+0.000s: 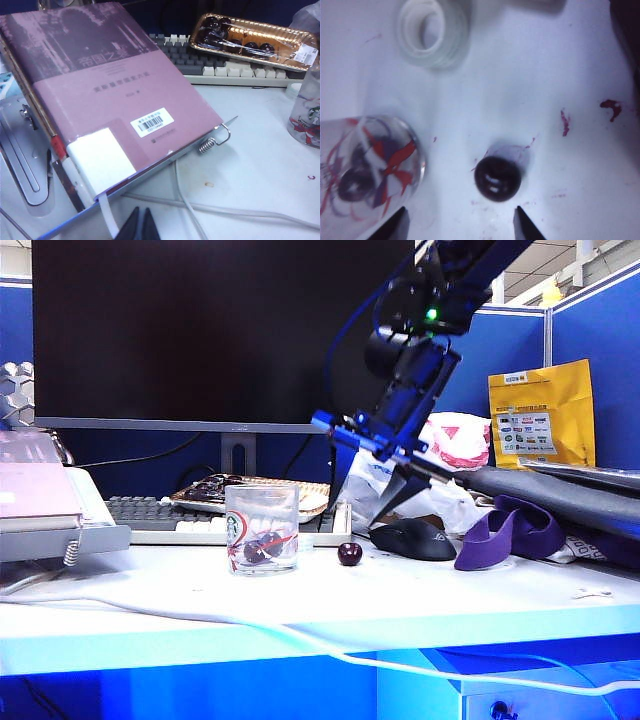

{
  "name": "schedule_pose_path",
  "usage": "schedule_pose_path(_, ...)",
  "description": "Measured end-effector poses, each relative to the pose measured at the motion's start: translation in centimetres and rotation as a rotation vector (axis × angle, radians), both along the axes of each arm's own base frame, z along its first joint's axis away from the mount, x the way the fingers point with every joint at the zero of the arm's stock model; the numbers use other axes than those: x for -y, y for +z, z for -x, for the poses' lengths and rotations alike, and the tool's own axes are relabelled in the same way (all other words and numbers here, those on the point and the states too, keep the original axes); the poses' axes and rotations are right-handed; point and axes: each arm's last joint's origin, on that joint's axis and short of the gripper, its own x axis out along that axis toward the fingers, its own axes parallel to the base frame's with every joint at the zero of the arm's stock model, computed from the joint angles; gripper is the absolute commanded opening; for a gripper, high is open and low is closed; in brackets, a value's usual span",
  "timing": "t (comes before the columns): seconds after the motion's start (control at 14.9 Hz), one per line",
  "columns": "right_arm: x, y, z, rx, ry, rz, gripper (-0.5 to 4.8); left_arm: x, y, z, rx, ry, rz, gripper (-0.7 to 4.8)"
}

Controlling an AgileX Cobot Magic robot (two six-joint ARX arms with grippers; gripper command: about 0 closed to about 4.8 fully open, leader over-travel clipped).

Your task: Pick up the cherry on the right side of the glass and put it inside the glass.

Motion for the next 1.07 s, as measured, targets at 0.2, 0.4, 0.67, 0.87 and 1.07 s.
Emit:
schedule_pose_path(0.2, -0.2, -1.9, -0.3, -0.045, -0.004, 0.014, 2.79, 0.0, 0.0, 0.0, 0.0, 0.0, 0.0, -0.05)
schedule_pose_path(0.4, -0.2, -2.2, -0.4, -0.056, -0.013, 0.015, 2.78, 0.0, 0.0, 0.0, 0.0, 0.0, 0.0, -0.05)
schedule_pose_path(0.67, -0.3, -2.5, -0.7, -0.047, -0.028, 0.003, 2.78, 0.0, 0.0, 0.0, 0.0, 0.0, 0.0, -0.05)
schedule_pose_path(0.87, -0.6, -3.8, -1.2, -0.066, -0.031, 0.005, 2.74, 0.0, 0.0, 0.0, 0.0, 0.0, 0.0, -0.05)
schedule_pose_path(1.07, -0.6, -3.8, -1.2, -0.066, -0.035, 0.01, 2.59, 0.0, 0.0, 0.0, 0.0, 0.0, 0.0, -0.05)
